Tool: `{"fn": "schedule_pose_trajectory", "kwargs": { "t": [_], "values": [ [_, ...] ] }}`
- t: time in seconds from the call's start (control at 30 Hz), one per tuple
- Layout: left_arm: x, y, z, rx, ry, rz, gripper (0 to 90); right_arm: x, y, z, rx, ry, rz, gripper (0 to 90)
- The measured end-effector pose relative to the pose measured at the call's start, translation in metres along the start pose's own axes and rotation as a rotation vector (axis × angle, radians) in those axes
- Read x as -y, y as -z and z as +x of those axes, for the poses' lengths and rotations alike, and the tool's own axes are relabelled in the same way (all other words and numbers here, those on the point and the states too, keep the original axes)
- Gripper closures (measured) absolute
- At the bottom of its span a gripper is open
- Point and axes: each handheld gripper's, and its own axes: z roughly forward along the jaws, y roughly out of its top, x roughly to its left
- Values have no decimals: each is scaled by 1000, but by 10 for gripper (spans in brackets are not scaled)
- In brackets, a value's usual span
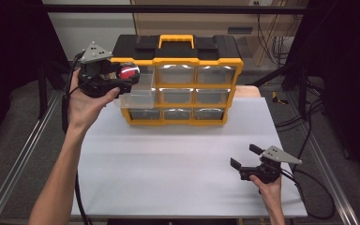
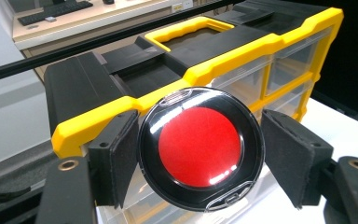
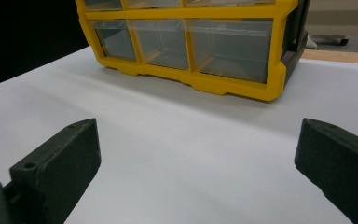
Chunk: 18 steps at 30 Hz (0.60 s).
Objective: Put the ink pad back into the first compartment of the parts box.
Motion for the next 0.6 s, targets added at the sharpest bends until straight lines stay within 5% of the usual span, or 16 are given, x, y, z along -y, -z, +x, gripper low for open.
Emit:
{"fn": "schedule_pose_trajectory", "kwargs": {
  "t": [0.6],
  "values": [
    [1, -12, 14, -20, 27, 10, 297, 0, 0, 0, 1, -3, -2, 10]
  ]
}}
